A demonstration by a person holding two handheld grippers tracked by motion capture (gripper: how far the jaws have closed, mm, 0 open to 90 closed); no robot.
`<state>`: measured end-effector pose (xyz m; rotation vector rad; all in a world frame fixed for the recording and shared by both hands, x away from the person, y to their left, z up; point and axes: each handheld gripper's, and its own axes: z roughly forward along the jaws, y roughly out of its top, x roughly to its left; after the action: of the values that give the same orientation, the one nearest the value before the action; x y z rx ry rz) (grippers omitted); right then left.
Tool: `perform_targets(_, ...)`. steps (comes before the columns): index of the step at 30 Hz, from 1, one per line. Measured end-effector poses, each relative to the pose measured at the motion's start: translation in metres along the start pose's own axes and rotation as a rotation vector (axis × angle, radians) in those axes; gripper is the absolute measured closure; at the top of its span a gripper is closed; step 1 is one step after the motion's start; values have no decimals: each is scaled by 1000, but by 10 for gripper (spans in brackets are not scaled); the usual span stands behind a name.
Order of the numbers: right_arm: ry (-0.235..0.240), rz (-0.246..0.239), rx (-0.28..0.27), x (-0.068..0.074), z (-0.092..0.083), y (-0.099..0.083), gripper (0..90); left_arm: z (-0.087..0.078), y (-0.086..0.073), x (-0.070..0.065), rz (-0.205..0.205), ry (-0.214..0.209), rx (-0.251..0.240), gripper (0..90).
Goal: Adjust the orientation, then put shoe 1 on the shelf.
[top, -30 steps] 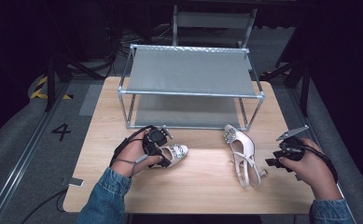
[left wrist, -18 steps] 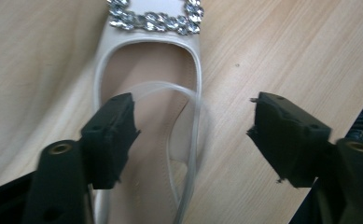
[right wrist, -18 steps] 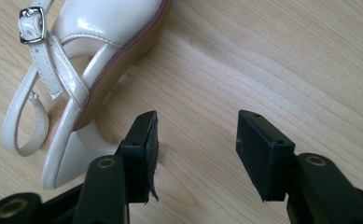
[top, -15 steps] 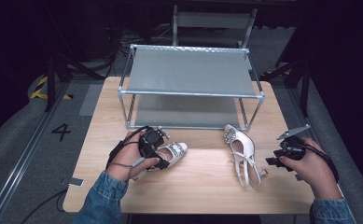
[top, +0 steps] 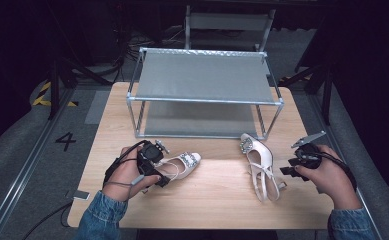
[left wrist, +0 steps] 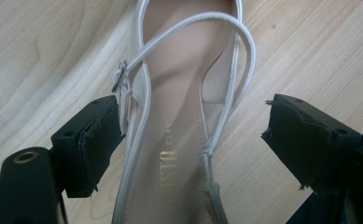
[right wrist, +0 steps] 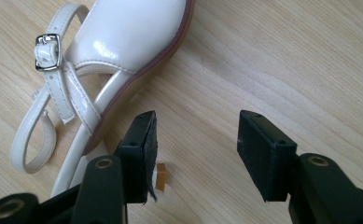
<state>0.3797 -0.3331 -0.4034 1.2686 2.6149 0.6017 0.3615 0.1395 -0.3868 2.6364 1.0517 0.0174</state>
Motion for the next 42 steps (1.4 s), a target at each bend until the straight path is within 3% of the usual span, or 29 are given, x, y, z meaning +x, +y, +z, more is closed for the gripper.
perform_targets(4, 2, -2, -6, 0, 0, 2, 485, 11, -4, 3, 0, 21, 57, 185)
perform_targets(10, 2, -3, -2, 0, 0, 0, 482, 22, -7, 7, 7, 15, 104, 181)
perform_targets(18, 1, -4, -4, 0, 0, 0, 477, 37, -6, 15, -19, 22, 132, 233)
perform_targets(19, 0, -3, -4, 0, 0, 0, 476, 39, -6, 16, -20, 28, 132, 226)
perform_targets(22, 5, -3, 2, 0, 2, 0, 474, 43, -5, 17, -16, -9, 133, 278)
perform_targets(28, 4, -7, 4, 1, 3, 0, 471, 41, -6, 19, -74, -40, 125, 353)
perform_targets(32, 6, -3, 1, 0, 2, -1, 471, 38, -4, 17, -64, -17, 122, 390)
perform_targets(33, 5, -5, -1, 0, 2, -1, 471, 37, -3, 17, -91, -32, 107, 394)
perform_targets(34, 4, -4, -1, 0, 2, -1, 471, 36, -3, 17, -91, -42, 98, 397)
perform_targets(42, 3, 3, 1, -1, 2, -3, 470, 25, 2, 13, -137, -31, 41, 404)
